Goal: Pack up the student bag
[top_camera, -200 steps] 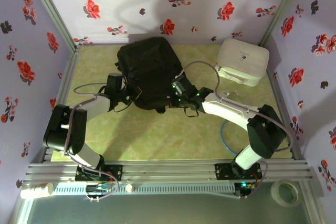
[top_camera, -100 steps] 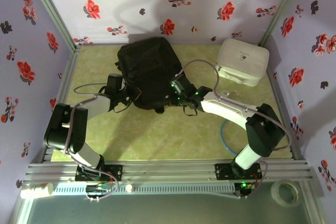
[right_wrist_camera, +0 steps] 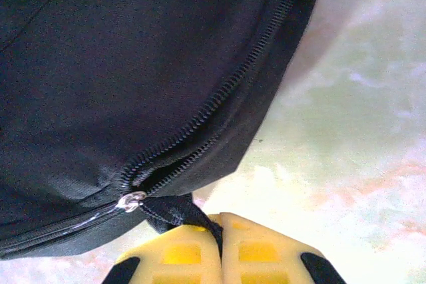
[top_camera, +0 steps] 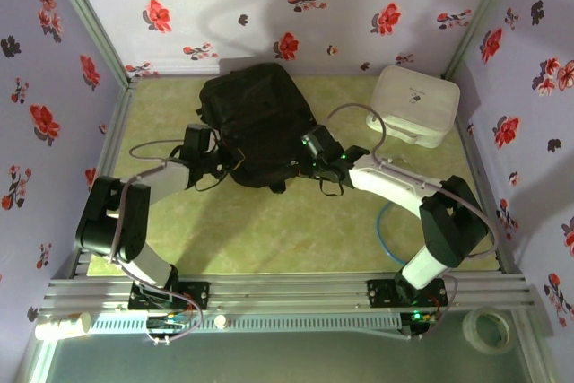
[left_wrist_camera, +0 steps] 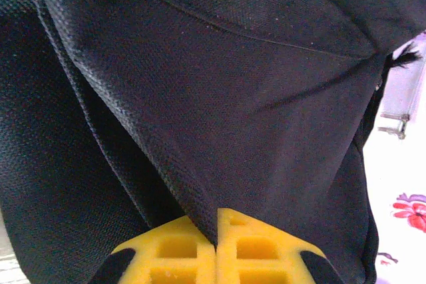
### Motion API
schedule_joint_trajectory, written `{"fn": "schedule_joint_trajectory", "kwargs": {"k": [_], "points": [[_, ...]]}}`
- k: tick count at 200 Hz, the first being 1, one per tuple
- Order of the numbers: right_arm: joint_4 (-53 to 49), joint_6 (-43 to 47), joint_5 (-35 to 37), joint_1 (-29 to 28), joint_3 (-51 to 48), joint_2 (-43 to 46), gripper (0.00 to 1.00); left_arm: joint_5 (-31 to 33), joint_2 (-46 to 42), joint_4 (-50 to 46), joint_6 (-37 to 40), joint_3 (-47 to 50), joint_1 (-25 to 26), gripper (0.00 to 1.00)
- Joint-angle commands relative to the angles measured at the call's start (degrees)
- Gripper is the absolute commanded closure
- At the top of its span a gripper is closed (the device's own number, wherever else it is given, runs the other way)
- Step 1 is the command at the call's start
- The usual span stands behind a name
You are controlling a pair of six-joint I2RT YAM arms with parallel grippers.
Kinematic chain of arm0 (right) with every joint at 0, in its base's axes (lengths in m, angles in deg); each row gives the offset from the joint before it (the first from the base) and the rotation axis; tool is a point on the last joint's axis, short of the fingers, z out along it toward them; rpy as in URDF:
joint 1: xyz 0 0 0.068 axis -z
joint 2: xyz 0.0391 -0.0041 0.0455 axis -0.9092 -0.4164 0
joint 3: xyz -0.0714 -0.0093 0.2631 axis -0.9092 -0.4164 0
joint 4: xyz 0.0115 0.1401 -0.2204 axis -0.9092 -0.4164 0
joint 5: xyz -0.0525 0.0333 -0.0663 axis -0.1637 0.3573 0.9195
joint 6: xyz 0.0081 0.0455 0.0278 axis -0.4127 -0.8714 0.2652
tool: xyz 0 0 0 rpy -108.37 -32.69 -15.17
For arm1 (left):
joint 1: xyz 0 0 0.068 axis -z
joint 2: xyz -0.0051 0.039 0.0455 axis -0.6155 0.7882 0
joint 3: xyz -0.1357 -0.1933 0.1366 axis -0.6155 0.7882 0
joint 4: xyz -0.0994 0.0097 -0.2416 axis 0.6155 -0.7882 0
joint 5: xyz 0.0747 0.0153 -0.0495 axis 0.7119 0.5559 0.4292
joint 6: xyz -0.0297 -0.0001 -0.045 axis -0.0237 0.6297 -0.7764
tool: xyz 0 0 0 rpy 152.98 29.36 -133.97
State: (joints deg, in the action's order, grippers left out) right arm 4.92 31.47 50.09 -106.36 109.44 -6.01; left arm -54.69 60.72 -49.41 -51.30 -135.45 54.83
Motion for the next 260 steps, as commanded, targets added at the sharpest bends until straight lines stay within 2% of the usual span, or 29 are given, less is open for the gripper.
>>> {"fn": "schedule_joint_trajectory", "kwargs": {"k": [1,21,58,109,151,168,187,213,232,260], "points": [[1.89,4.57,-4.57,-0.42,2.98,-1.91,1.0,3.47,2.17,-3.68,4.35,-3.68,-1.86,1.0],[1.71,7.25,-6.54,-4.37,5.82,-3.64,1.0,2.86,2.78,-2.27,2.73,-3.9,-1.64,1.0],[2.45,8.39,-9.15,-9.32,8.84,-7.4,1.0,3.9,3.11,5.75,-4.83,-1.73,-0.03,1.0],[-0.48,11.94,-13.54,-12.44,16.83,-14.45,1.0,7.09,4.54,11.23,-11.47,-1.29,2.97,1.0],[-0.02,12.38,-13.74,-13.34,19.0,-16.31,1.0,8.11,5.68,11.97,-12.41,-2.11,3.5,1.0],[-0.13,12.3,-10.39,-13.19,17.8,-14.27,1.0,8.35,5.51,11.08,-11.52,-1.99,2.79,1.0],[-0.85,9.86,-3.24,-12.15,14.31,-9.85,1.0,8.43,5.03,9.52,-10.14,-1.58,1.64,1.0],[-3.05,4.96,5.42,-8.29,8.1,-3.34,1.0,8.32,4.24,7.71,-8.21,-0.61,-0.18,1.0],[-4.89,1.25,8.38,-4.26,4.37,-0.83,1.0,7.93,3.71,6.13,-6.53,-0.51,-0.91,1.0],[-8.73,-1.76,10.99,0.5,3.45,-1.53,1.0,7.48,3.26,4.93,-5.3,-0.26,-1.77,1.0]]}}
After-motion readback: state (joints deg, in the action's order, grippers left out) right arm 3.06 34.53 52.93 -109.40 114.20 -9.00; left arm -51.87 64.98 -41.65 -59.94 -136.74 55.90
